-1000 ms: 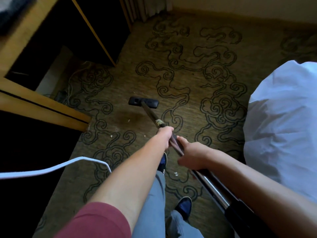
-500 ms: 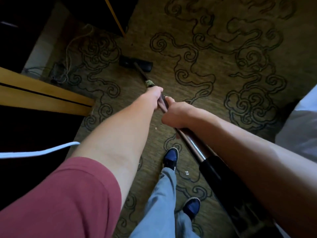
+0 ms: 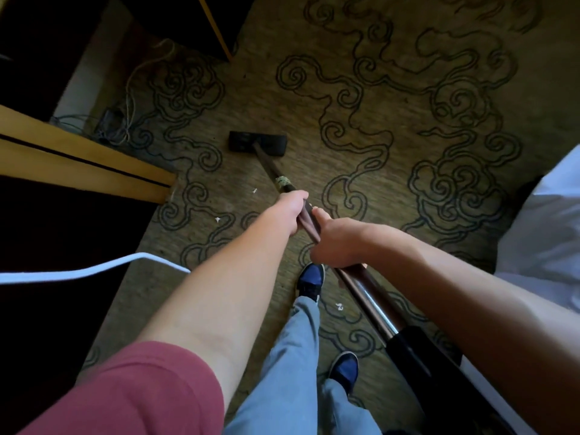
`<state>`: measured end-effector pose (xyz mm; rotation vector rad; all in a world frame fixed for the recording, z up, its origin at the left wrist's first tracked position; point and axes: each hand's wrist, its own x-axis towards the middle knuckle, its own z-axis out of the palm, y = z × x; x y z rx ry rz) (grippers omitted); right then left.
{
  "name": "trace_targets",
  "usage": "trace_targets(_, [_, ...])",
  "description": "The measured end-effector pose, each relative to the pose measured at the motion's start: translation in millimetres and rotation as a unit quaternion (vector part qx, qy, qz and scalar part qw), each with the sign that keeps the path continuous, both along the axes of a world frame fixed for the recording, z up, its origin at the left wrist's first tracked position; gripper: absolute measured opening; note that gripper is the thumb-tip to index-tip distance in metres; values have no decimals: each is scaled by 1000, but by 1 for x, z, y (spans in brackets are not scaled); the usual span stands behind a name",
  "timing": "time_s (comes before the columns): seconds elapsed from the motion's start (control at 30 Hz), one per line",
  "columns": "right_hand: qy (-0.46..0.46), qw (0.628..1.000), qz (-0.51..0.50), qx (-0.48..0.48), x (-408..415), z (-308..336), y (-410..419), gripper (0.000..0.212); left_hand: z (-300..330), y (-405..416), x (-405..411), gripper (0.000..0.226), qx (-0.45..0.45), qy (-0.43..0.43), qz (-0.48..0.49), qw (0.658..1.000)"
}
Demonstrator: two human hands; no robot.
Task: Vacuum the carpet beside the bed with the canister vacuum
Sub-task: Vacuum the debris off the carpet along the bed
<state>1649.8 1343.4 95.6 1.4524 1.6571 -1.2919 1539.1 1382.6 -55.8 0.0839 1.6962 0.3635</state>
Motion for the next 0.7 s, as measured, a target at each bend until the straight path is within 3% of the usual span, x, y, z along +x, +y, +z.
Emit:
trace_targets(0.53, [-6, 999, 30, -27, 67, 38, -260, 81, 27, -272, 64, 19, -60, -104, 35, 992])
trace_targets(0.7, [-20, 999, 29, -25, 70, 40, -328, 91, 30, -341, 67, 16, -45, -96, 1, 994])
